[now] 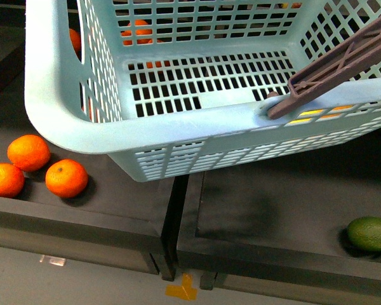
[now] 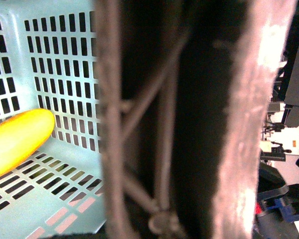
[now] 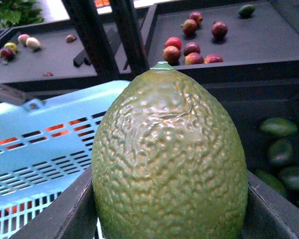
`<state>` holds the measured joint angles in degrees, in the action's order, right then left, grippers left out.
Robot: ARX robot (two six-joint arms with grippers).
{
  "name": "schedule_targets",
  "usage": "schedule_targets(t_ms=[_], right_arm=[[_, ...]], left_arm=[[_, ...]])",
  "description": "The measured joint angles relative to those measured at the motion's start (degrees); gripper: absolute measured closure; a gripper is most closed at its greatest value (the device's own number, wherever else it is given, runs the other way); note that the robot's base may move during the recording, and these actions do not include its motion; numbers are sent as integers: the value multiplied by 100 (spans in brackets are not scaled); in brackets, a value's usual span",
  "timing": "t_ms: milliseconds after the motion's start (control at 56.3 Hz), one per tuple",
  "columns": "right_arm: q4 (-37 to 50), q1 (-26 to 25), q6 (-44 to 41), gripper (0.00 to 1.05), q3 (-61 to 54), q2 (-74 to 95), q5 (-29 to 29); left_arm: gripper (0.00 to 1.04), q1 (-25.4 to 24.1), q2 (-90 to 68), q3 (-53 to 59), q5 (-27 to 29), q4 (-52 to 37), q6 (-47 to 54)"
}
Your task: Pick mango and avocado into basket
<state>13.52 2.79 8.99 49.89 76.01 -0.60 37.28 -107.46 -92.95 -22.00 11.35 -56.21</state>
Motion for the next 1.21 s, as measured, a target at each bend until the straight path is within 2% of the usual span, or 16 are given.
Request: schedule_targets(t_ms=[124,284,390,550,710,887,976,1012,1065,1207], right_arm=[[33,334,55,41,-103,105,170],[35,501,103,40,-179,118,271],[31,573,129,25,-188,107,297],[-39,568,168,7,-203,11,306],[-109,387,210,9,-208,-177,420],[-282,-83,208,9,-339,-468,1038],[1290,-295,-404,26,-1296,-940,210],[1703,-280,-529,33,-1626,-1115,90],[2039,-275,-688,45,-2076,-1386,55],[2297,-280,-822,76,-2981,-1878,57]], left_arm=[[92,0,0,0,11,0,0],[92,0,0,-2,11,0,0],[92,0,0,-2,11,0,-2],[92,0,0,0,9,0,0],[92,2,0,4,2,2,-17],[92,0,0,4,26,2,-20],[92,-4,0,4,57,2,-15],[92,-4,0,4,59,2,-2],[92,2,0,4,26,2,-7],[92,4,0,4,2,2,-52]])
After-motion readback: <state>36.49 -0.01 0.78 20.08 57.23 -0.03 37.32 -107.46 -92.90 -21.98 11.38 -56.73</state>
